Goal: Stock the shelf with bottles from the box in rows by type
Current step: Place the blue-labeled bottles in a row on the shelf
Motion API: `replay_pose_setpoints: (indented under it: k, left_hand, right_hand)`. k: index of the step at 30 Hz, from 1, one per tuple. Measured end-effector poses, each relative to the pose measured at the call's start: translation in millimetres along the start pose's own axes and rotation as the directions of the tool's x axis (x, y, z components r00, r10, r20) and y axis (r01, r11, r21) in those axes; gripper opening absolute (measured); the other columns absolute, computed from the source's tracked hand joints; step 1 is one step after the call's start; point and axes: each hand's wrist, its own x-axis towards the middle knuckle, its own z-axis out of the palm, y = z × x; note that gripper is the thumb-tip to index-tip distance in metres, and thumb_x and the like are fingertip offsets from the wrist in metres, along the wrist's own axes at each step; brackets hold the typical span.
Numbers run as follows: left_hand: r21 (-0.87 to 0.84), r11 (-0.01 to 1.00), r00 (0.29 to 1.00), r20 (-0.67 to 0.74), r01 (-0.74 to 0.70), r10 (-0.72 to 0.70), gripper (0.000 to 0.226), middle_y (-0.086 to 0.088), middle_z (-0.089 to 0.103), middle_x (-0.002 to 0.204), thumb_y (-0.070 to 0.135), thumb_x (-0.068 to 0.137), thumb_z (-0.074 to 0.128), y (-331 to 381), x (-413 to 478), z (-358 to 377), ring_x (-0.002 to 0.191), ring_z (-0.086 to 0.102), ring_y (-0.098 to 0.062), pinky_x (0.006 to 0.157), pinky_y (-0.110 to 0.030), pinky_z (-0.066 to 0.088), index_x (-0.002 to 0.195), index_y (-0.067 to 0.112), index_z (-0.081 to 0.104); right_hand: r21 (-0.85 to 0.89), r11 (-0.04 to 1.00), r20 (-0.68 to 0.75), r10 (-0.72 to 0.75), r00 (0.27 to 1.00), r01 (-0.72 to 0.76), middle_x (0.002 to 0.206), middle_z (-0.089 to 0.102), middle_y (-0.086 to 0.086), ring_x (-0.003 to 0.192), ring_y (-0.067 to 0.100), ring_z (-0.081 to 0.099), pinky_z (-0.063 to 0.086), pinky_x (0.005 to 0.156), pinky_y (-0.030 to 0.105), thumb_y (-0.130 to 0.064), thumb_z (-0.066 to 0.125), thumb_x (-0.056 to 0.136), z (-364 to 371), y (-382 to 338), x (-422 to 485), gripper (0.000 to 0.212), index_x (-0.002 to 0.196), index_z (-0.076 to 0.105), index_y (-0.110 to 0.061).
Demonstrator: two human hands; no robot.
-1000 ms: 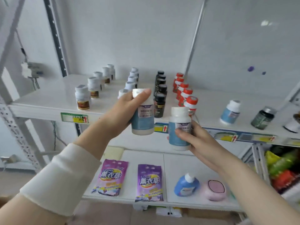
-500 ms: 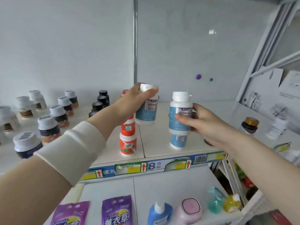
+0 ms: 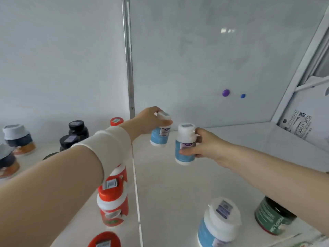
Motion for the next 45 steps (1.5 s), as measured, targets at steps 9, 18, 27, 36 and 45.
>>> replay_pose_setpoints:
  k: [9, 18, 27, 36, 45]
  left_hand:
    - [0.129, 0.988, 0.996, -0.016, 0.086, -0.085, 0.046, -0.002, 0.053, 0.104, 0.029, 0.082, 0.067, -21.0, 55.3, 21.5, 0.091, 0.051, -0.018, 0.067, -0.025, 0.041, 0.122, 0.01, 0.053]
    - [0.156, 0.985, 0.997, -0.004, 0.078, -0.078, 0.05, -0.004, 0.055, 0.115, 0.03, 0.083, 0.068, -24.7, 78.3, 24.7, 0.095, 0.049, -0.017, 0.079, -0.025, 0.038, 0.125, 0.011, 0.049]
    - [0.206, 0.974, 0.989, 0.086, 0.098, -0.118, 0.059, -0.004, 0.055, 0.121, 0.035, 0.082, 0.068, -22.5, 78.5, 17.9, 0.102, 0.051, -0.019, 0.09, -0.029, 0.043, 0.13, 0.01, 0.046]
    - [0.679, 0.734, 0.999, -0.012, -0.029, 0.05, 0.052, -0.005, 0.049, 0.135, 0.034, 0.091, 0.057, 12.4, 7.9, -27.5, 0.122, 0.05, -0.025, 0.101, -0.036, 0.041, 0.136, 0.013, 0.04]
    - [0.976, 0.129, 0.967, -0.194, 0.174, 0.167, 0.04, -0.009, 0.054, 0.126, 0.027, 0.095, 0.047, 16.3, -154.6, -52.7, 0.113, 0.053, -0.027, 0.092, -0.032, 0.04, 0.131, 0.01, 0.042]
  right_hand:
    - [-0.203, 0.979, 0.019, 0.01, 1.0, -0.006, 0.107, 0.065, 0.007, 0.101, 0.024, 0.061, 0.052, 0.087, 0.039, -0.02, 0.081, 0.057, 18.3, 19.1, 70.4, 0.063, 0.113, 0.053, -0.011]
    - [-0.277, 0.96, 0.031, -0.018, 0.999, 0.026, 0.119, 0.057, 0.003, 0.11, 0.022, 0.055, 0.046, 0.09, 0.033, -0.016, 0.077, 0.071, 25.9, 17.5, 89.4, 0.065, 0.124, 0.041, -0.015]
    - [-0.286, 0.958, 0.08, 0.04, 0.996, -0.015, 0.118, 0.06, -0.002, 0.112, 0.018, 0.057, 0.048, 0.097, 0.036, -0.032, 0.084, 0.054, 23.5, 11.0, 83.5, 0.082, 0.125, 0.045, -0.017]
    - [-0.628, 0.766, 0.047, -0.141, 0.989, 0.138, 0.145, 0.033, 0.009, 0.129, 0.024, 0.042, 0.038, 0.094, 0.029, -0.036, 0.07, 0.08, -5.2, -41.0, 36.0, 0.088, 0.146, 0.016, -0.013]
    - [-0.856, 0.374, 0.163, -0.46, 0.873, 0.357, 0.143, 0.031, 0.015, 0.131, 0.032, 0.033, 0.033, 0.103, 0.04, -0.037, 0.054, 0.09, 39.3, -66.9, -58.6, 0.068, 0.144, 0.022, -0.011]
